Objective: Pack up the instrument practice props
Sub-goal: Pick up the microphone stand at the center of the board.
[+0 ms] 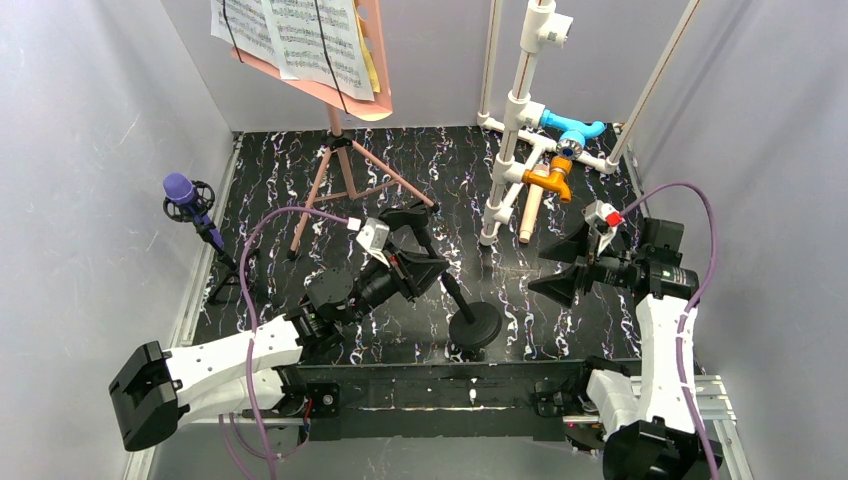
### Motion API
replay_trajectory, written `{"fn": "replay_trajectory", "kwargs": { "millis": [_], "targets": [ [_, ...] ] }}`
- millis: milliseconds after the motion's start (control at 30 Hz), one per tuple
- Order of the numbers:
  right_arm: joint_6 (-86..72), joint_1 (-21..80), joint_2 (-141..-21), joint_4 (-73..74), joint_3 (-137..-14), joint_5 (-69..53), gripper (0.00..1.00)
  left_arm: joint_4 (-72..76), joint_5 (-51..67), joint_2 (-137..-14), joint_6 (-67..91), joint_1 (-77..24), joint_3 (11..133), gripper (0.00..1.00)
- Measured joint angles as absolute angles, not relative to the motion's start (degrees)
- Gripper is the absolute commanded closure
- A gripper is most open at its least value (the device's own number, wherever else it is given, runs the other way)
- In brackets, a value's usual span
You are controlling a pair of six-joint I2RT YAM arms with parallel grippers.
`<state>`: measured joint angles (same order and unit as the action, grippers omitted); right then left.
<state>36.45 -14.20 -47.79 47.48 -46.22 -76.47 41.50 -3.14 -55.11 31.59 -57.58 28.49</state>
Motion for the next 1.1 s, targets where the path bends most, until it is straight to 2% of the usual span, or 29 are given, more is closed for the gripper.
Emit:
{"fn": "replay_trajectory", "kwargs": {
  "millis": [300,700,1100],
  "targets": [
    [37.8,-3.2,-53.8,49.8,-50.3,-72.0,0.02,41.5,-5.9,-53.5,34.0,-57.6,28.5,1.0],
    [50.2,11.4,-59.4,60.8,-55.5,-64.5,0.02,41.5,-6.9,-55.9,34.3,-57.6,30.4,1.0],
    [52.0,13.7,-58.4,61.7,-55.6,-64.6,0.03,44.0,-5.9,-66.0,30.5,-62.8,39.7,1.0]
  ]
}}
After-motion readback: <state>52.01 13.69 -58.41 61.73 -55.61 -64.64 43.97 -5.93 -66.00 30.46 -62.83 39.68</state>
